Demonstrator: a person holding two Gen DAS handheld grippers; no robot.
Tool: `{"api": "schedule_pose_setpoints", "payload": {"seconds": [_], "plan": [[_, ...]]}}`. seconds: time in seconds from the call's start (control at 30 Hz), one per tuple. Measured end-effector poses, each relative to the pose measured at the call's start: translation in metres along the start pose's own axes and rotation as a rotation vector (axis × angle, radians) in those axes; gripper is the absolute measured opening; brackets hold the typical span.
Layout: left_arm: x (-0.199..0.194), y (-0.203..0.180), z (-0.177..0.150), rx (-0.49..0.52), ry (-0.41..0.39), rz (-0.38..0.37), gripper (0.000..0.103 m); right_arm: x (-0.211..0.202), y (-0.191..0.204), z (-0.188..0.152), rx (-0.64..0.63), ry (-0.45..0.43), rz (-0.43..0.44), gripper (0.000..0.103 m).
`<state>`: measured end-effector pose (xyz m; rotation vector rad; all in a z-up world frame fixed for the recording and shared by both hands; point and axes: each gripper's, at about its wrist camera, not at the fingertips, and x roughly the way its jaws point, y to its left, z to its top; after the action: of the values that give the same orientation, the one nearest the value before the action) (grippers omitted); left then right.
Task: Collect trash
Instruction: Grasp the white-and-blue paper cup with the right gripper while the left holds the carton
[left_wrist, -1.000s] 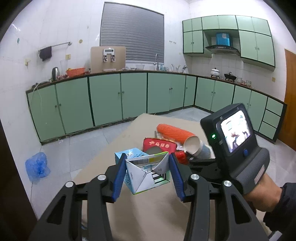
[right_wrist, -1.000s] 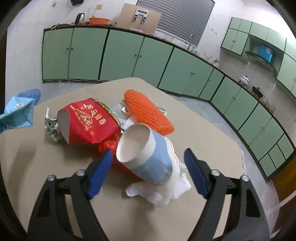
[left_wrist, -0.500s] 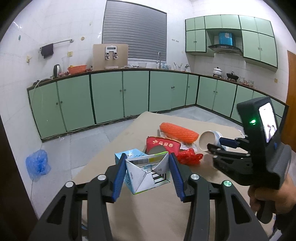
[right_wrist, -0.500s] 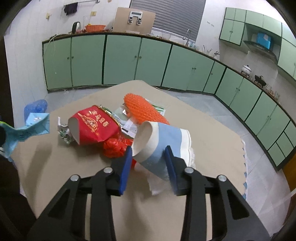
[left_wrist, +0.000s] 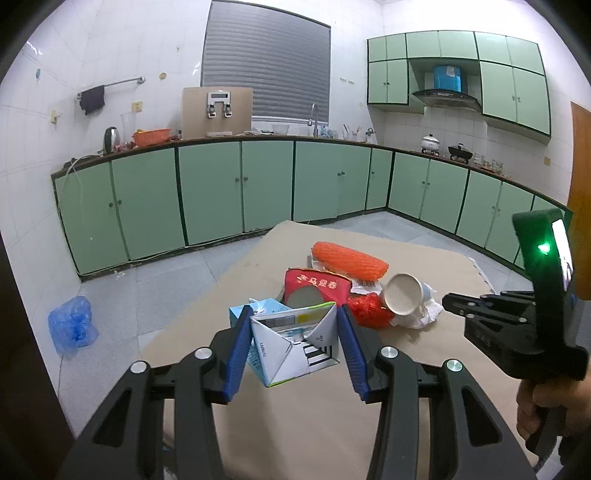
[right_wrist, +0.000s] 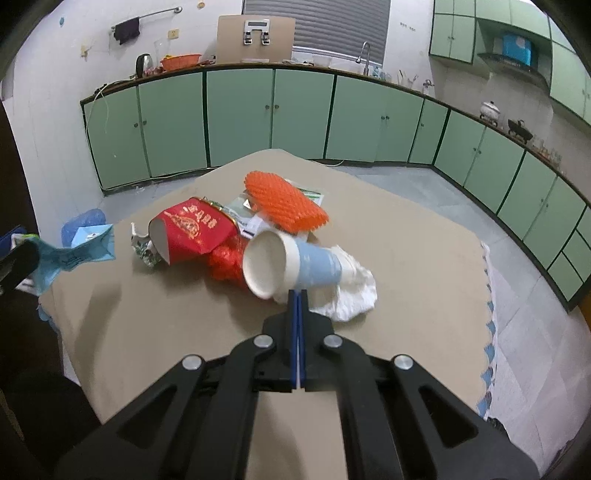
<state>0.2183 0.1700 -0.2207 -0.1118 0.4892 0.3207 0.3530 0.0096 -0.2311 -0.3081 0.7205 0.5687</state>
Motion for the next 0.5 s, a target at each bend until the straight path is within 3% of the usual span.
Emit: {"api": "schedule_pose_setpoints", "payload": {"seconds": [0.1,0.17,0.2,0.27,0.5], "plan": [[0.0,0.001,0.001,0.001,0.0,-0.003,0.046,-0.002,0.003,0.0,-0.007,-0.001,0.026,0.004],[0.0,0.002,0.0,-0.006,0.002,-0.002,0.046,0.001,0.009,0.002,-0.035,-0.018,-0.009,0.056],[0.001,0.003,0.0,-0.01,0.004,-0.001,0.046,0.001,0.01,0.002,-0.051,-0.049,-0.043,0.092],[0.001,0.005,0.002,-0.014,0.004,0.0,0.046,0.006,0.021,0.005,-0.13,-0.095,-0.112,0.094],[0.006,0.005,0.008,-0.003,-0.002,-0.004,0.046,0.05,0.037,0.019,-0.211,-0.082,-0.141,0.093]]}}
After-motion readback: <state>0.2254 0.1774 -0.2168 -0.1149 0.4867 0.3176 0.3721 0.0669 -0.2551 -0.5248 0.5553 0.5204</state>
